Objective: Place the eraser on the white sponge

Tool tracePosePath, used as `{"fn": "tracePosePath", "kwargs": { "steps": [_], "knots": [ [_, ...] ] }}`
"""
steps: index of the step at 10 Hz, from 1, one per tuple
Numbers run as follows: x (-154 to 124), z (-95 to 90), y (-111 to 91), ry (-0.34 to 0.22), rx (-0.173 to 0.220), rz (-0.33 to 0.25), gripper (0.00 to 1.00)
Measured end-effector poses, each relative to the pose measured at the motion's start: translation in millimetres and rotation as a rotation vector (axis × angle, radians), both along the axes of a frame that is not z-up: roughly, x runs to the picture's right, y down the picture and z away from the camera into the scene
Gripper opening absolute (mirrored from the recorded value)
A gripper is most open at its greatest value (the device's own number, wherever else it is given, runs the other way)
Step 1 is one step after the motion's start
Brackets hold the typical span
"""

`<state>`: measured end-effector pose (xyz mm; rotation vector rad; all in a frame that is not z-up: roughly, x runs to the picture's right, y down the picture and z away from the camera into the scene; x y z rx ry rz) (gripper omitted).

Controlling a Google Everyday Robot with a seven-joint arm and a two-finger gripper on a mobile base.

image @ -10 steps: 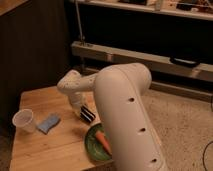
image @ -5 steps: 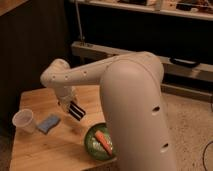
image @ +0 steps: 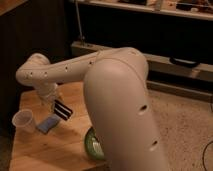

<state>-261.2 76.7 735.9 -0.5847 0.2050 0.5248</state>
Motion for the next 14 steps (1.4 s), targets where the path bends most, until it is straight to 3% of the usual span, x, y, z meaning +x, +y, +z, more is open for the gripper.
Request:
{"fn": "tracePosePath", "kwargs": {
  "steps": [7,9,14],
  "knots": [
    [-71.8,76.2,75.4,-0.044,-0.054,-0.093,0.00],
    [-76.4,78.2,78.3,-0.039,-0.061,-0.103,0.13],
    [-74.2,82.6,78.4,0.002,-0.077,-0.094,0.64]
  ]
}}
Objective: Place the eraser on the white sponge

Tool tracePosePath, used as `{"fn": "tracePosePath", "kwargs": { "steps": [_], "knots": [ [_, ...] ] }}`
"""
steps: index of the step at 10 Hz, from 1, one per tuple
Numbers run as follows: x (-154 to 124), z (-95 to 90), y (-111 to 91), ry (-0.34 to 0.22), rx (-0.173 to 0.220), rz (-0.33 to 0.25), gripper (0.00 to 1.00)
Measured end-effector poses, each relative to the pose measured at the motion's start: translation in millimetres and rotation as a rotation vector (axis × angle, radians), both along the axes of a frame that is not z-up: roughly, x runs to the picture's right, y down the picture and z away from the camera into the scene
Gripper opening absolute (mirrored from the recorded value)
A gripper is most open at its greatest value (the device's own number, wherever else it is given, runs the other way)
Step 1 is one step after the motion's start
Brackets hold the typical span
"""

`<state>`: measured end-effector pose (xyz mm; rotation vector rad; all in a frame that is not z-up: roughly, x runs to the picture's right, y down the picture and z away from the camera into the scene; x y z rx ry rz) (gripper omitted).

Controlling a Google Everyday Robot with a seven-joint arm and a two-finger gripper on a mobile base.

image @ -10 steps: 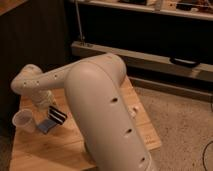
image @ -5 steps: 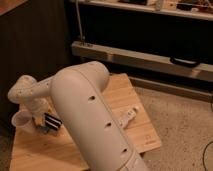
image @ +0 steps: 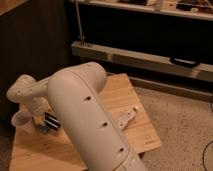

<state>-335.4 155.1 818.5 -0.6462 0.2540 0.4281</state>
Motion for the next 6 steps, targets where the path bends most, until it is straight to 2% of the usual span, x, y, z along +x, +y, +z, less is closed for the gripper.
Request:
{"fn": "tracePosePath", "kwargs": {
  "steps": [1,2,6],
  "knots": [
    [0.5,2.2,0.9,0.001,-0.007,0.002,0.74],
    [0.8,5.0,2.3,-0.002,-0.022,0.006,0.79],
    [-1.6,0.7,0.9,-0.014,-0.037,0.005,0.80]
  ]
}}
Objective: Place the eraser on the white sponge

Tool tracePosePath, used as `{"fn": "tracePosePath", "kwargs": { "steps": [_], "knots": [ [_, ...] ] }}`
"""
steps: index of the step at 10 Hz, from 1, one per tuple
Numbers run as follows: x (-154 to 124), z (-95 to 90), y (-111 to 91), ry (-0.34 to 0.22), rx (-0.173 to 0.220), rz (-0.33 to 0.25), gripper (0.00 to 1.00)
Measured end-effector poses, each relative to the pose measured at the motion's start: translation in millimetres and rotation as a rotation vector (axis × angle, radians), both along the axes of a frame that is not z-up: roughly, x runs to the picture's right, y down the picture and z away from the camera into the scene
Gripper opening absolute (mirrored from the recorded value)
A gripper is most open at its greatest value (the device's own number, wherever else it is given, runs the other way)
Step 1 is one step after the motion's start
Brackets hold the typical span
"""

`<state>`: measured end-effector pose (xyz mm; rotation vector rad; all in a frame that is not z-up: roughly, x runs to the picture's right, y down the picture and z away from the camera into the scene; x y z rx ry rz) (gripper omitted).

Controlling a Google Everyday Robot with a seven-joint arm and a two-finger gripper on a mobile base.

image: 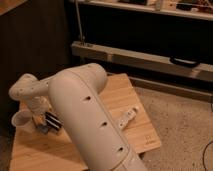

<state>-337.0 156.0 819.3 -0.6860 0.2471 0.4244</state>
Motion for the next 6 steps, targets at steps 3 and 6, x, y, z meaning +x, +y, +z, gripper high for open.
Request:
{"fn": "tracePosePath", "kwargs": {
  "steps": [3,6],
  "knots": [
    [2.2,-11.9,-10.4,0.003,0.001,-0.002,0.80],
    [8.0,-43.5,-43.0,0.044,0.054,0.031,0.80]
  ]
}}
